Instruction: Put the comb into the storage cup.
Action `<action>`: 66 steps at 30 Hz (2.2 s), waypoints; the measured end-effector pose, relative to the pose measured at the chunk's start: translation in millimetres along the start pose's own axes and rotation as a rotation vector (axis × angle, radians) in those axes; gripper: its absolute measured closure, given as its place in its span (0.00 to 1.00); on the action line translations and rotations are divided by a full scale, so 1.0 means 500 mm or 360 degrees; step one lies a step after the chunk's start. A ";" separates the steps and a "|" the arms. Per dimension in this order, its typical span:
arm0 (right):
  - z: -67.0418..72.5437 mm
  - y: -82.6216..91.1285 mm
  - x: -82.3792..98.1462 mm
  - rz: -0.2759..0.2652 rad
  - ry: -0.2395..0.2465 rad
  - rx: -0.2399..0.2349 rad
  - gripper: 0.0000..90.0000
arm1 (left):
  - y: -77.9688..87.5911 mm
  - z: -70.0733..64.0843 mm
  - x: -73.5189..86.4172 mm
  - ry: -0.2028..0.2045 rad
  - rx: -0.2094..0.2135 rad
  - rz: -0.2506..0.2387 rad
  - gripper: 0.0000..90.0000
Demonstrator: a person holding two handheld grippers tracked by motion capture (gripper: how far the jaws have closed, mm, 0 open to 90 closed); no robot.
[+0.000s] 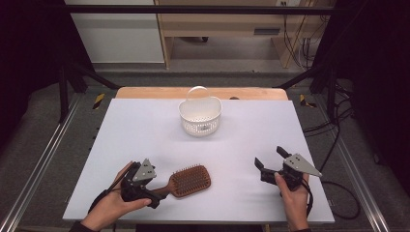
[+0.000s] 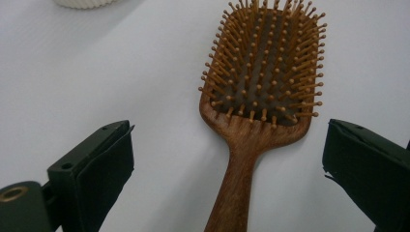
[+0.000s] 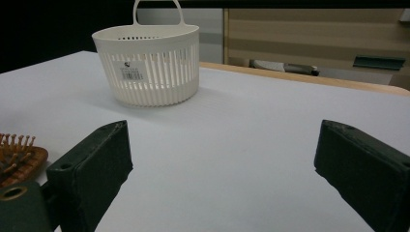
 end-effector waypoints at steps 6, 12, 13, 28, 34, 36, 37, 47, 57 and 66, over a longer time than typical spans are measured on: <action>-0.001 0.000 0.001 0.0001 -0.0009 0.0006 0.07 | -0.005 0.001 0.005 -0.0013 0.0008 0.0037 0.05; 0.000 0.000 0.001 0.0001 -0.0006 0.0002 0.07 | -0.011 -0.001 0.008 -0.0032 0.0014 0.0048 0.05; 0.000 0.000 0.001 0.0001 -0.0006 0.0002 0.07 | -0.011 -0.001 0.008 -0.0032 0.0014 0.0048 0.05; -0.001 0.001 0.001 -0.0002 -0.0020 0.0003 0.07 | -0.016 0.003 0.002 -0.0039 0.0008 0.0049 0.06; -0.001 0.001 0.001 -0.0007 -0.0024 0.0011 0.07 | -0.017 0.007 0.002 -0.0038 0.0017 0.0071 0.06; -0.002 0.002 0.000 -0.0009 -0.0026 0.0013 0.07 | -0.015 0.008 -0.002 -0.0035 0.0018 0.0069 0.06; -0.003 0.002 0.000 -0.0007 -0.0029 0.0013 0.07 | -0.014 0.009 -0.003 -0.0037 0.0020 0.0071 0.06; -0.003 0.002 0.003 -0.0002 -0.0038 0.0019 0.07 | -0.016 0.014 -0.006 -0.0061 0.0034 0.0128 0.06; -0.004 0.002 0.004 -0.0006 -0.0041 0.0014 0.07 | -0.029 0.019 0.000 -0.0054 0.0046 0.0190 0.06; -0.004 0.004 0.002 -0.0011 -0.0047 0.0018 0.07 | -0.027 0.017 0.007 -0.0081 0.0081 0.0260 0.08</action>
Point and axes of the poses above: each handheld gripper's, and its own axes: y roughly backward along the jaws, x roughly out of its underside, z roughly to its left, the point moved 4 cm from there along -y, roughly forward along the jaws, and after that the axes turned 15 degrees about -z, right-handed, at the moved point
